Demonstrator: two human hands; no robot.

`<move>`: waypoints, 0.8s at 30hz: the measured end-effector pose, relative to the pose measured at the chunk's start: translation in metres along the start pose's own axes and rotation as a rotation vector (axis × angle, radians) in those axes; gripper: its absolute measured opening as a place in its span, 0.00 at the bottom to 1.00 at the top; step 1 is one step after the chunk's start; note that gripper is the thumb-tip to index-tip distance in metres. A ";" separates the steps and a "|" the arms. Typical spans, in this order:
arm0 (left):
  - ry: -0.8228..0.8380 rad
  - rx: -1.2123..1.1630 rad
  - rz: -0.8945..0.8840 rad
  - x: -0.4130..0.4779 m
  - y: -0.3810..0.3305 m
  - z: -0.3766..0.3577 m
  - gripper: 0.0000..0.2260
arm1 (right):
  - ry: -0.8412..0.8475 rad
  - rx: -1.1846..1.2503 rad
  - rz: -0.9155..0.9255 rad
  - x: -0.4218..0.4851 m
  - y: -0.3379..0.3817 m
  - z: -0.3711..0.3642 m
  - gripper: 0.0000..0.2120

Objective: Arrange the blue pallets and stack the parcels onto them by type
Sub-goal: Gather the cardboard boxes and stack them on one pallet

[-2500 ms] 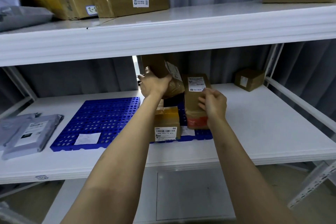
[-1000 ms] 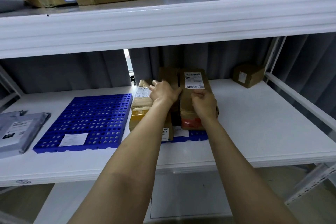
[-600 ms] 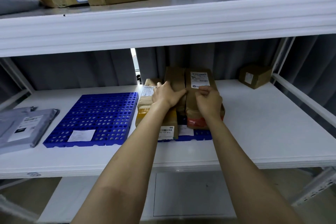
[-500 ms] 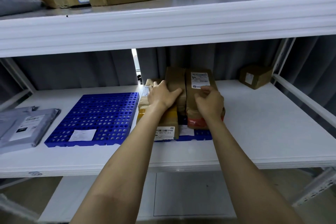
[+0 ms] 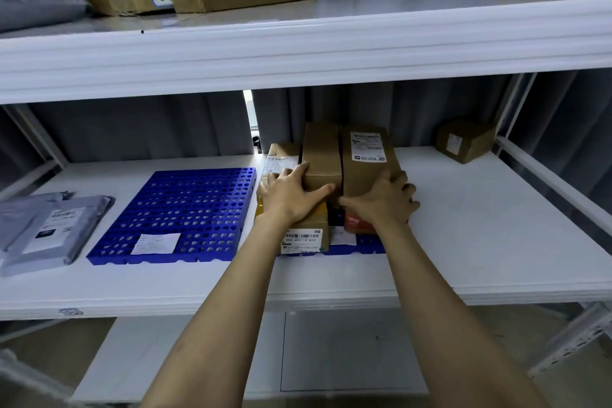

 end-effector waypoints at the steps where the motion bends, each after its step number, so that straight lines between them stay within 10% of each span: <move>1: 0.007 -0.011 -0.005 -0.001 0.000 -0.003 0.37 | -0.005 -0.003 0.005 0.000 -0.001 0.000 0.54; 12: -0.074 -0.025 -0.055 0.000 -0.002 -0.006 0.35 | 0.001 0.010 0.045 0.001 -0.006 0.000 0.53; 24: -0.060 -0.288 0.277 0.030 0.075 0.002 0.30 | -0.205 -0.013 0.194 -0.014 0.019 0.001 0.40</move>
Point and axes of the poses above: each hand's wrist, its own x-axis towards the middle knuckle, its own z-axis out of the back of the hand, y = z × x, the point moved 5 cm from there along x, towards the middle knuckle, and after that the axes turned 4 degrees about x, right-handed, at the moved point
